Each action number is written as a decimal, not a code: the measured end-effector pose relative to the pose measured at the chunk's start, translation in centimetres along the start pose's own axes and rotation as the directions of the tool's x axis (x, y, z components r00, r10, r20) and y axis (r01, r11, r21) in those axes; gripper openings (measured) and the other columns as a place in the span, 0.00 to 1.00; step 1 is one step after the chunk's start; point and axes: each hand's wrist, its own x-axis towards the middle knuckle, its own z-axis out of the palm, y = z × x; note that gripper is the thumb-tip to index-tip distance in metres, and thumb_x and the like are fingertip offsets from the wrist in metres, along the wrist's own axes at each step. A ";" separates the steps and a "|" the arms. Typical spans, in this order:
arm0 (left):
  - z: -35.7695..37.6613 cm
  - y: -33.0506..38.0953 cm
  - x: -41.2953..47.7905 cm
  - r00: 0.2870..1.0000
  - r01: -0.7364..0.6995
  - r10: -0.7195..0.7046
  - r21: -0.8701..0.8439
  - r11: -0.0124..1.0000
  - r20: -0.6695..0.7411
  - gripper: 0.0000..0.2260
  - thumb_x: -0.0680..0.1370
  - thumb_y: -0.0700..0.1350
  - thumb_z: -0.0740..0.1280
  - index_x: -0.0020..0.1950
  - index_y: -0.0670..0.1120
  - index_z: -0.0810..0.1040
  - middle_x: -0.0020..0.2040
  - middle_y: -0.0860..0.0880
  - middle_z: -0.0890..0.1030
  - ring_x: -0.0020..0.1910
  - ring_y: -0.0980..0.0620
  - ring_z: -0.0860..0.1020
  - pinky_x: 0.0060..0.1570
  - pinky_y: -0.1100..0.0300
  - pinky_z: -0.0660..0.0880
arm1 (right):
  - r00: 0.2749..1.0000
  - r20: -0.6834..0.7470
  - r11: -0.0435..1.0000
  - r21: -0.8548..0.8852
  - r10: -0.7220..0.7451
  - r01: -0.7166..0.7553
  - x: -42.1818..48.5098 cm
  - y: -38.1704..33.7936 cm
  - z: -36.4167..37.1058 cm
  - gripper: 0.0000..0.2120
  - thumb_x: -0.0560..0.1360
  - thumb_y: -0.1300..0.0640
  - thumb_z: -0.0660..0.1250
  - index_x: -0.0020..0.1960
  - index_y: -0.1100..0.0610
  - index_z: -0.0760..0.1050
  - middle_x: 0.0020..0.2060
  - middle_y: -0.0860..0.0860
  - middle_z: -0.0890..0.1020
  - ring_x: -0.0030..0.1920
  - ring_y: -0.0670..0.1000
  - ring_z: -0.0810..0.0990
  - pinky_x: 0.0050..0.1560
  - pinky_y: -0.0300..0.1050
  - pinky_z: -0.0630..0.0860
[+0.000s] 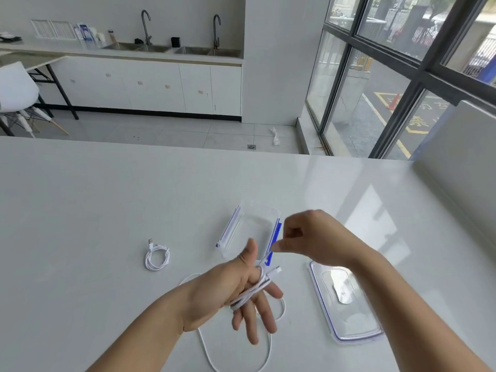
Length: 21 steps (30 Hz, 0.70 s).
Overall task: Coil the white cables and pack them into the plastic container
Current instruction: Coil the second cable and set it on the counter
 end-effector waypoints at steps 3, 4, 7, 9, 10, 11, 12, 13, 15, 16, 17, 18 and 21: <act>0.3 -0.1 0.8 0.992 0.048 -0.039 0.077 0.996 -0.117 0.47 0.71 0.77 0.40 0.63 0.42 0.77 0.50 0.37 0.86 0.40 0.41 0.82 0.37 0.56 0.70 | 0.998 -0.063 1.000 0.009 -0.013 0.013 0.0 -3.0 -1.0 0.22 0.70 0.39 0.74 0.30 0.53 0.72 0.22 0.46 0.71 0.25 0.46 0.67 0.29 0.40 0.65; 0.3 -0.1 1.0 0.986 0.033 -0.022 0.065 0.997 -0.162 0.45 0.72 0.76 0.40 0.64 0.43 0.76 0.51 0.38 0.86 0.41 0.42 0.82 0.39 0.56 0.70 | 0.996 -0.089 1.000 0.012 -0.021 0.022 -0.4 -3.9 -0.9 0.21 0.71 0.39 0.73 0.31 0.54 0.73 0.22 0.46 0.71 0.25 0.46 0.68 0.29 0.41 0.66; 0.0 -0.5 1.2 0.960 -0.073 0.057 -0.048 0.996 -0.276 0.42 0.72 0.73 0.42 0.67 0.44 0.74 0.51 0.37 0.86 0.42 0.42 0.82 0.41 0.54 0.69 | 0.986 -0.163 0.999 0.046 -0.020 0.028 -1.9 -5.5 0.0 0.19 0.74 0.41 0.70 0.35 0.55 0.76 0.23 0.48 0.72 0.27 0.47 0.68 0.30 0.42 0.66; -0.3 -0.6 1.3 0.941 -0.178 0.107 -0.199 0.964 -0.321 0.42 0.73 0.72 0.42 0.66 0.43 0.77 0.51 0.34 0.85 0.41 0.40 0.81 0.39 0.53 0.69 | 0.980 -0.197 0.992 0.123 0.002 0.023 -3.2 -5.9 0.6 0.15 0.77 0.44 0.69 0.37 0.52 0.79 0.24 0.47 0.73 0.26 0.47 0.69 0.28 0.37 0.64; -0.5 -0.7 1.3 0.931 -0.236 0.135 -0.277 0.932 -0.338 0.42 0.74 0.72 0.43 0.64 0.42 0.78 0.51 0.34 0.84 0.41 0.40 0.81 0.39 0.54 0.70 | 0.978 -0.209 0.982 0.186 0.013 0.026 -3.8 -6.1 1.1 0.12 0.78 0.46 0.69 0.38 0.50 0.80 0.24 0.44 0.75 0.26 0.46 0.70 0.28 0.36 0.66; -0.6 -0.7 1.2 0.920 -0.291 0.160 -0.352 0.890 -0.357 0.42 0.74 0.71 0.44 0.64 0.41 0.79 0.50 0.35 0.84 0.42 0.40 0.81 0.40 0.54 0.72 | 0.976 -0.218 0.967 0.253 0.022 0.035 -4.5 -6.3 1.7 0.09 0.78 0.49 0.68 0.39 0.47 0.80 0.24 0.41 0.76 0.26 0.44 0.72 0.30 0.35 0.68; -0.7 -0.6 1.2 0.909 -0.339 0.176 -0.427 0.838 -0.378 0.42 0.74 0.71 0.45 0.66 0.39 0.77 0.52 0.36 0.83 0.45 0.41 0.82 0.44 0.53 0.74 | 0.974 -0.224 0.951 0.304 0.023 0.047 -5.1 -6.5 2.5 0.08 0.79 0.51 0.68 0.41 0.44 0.80 0.25 0.39 0.77 0.27 0.43 0.74 0.31 0.34 0.69; -0.7 -0.5 1.1 0.900 -0.378 0.184 -0.499 0.780 -0.394 0.42 0.75 0.71 0.47 0.68 0.38 0.74 0.55 0.37 0.83 0.49 0.42 0.83 0.49 0.52 0.75 | 0.972 -0.232 0.941 0.333 0.017 0.063 -5.6 -6.7 3.5 0.07 0.79 0.52 0.68 0.44 0.44 0.81 0.26 0.39 0.78 0.29 0.43 0.77 0.31 0.34 0.70; -0.7 -0.2 1.1 0.888 -0.436 0.208 -0.607 0.665 -0.410 0.42 0.76 0.71 0.50 0.70 0.36 0.70 0.60 0.34 0.82 0.57 0.40 0.83 0.56 0.49 0.77 | 0.965 -0.260 0.929 0.361 0.021 0.076 -6.5 -6.8 5.7 0.03 0.79 0.51 0.68 0.48 0.44 0.81 0.29 0.43 0.80 0.32 0.46 0.79 0.36 0.40 0.76; -0.7 0.1 1.0 0.880 -0.462 0.228 -0.641 0.613 -0.417 0.40 0.77 0.70 0.51 0.70 0.36 0.70 0.61 0.32 0.81 0.59 0.37 0.82 0.57 0.48 0.79 | 0.962 -0.271 0.919 0.389 0.042 0.070 -6.8 -6.7 6.9 0.02 0.79 0.51 0.69 0.48 0.45 0.81 0.30 0.43 0.81 0.33 0.47 0.80 0.39 0.43 0.78; -0.7 0.4 0.8 0.869 -0.488 0.248 -0.660 0.571 -0.428 0.38 0.78 0.68 0.54 0.69 0.35 0.71 0.61 0.31 0.81 0.60 0.35 0.81 0.57 0.47 0.79 | 0.959 -0.275 0.906 0.419 0.064 0.059 -7.1 -6.6 8.0 0.01 0.78 0.50 0.70 0.48 0.44 0.80 0.30 0.42 0.81 0.33 0.46 0.81 0.41 0.44 0.79; -0.7 0.6 0.7 0.857 -0.511 0.265 -0.670 0.539 -0.441 0.34 0.79 0.64 0.56 0.68 0.35 0.72 0.60 0.32 0.81 0.60 0.35 0.81 0.57 0.47 0.80 | 0.957 -0.276 0.897 0.440 0.084 0.049 -7.3 -6.3 9.0 0.02 0.77 0.50 0.70 0.48 0.43 0.79 0.30 0.41 0.82 0.33 0.46 0.81 0.41 0.44 0.80; -0.3 1.1 0.4 0.846 -0.532 0.296 -0.672 0.515 -0.443 0.21 0.78 0.52 0.63 0.60 0.37 0.80 0.50 0.37 0.84 0.50 0.38 0.84 0.51 0.50 0.82 | 0.965 -0.223 0.856 0.517 0.139 -0.004 -7.2 -5.2 10.9 0.04 0.78 0.52 0.71 0.47 0.42 0.79 0.30 0.42 0.82 0.33 0.44 0.80 0.40 0.45 0.80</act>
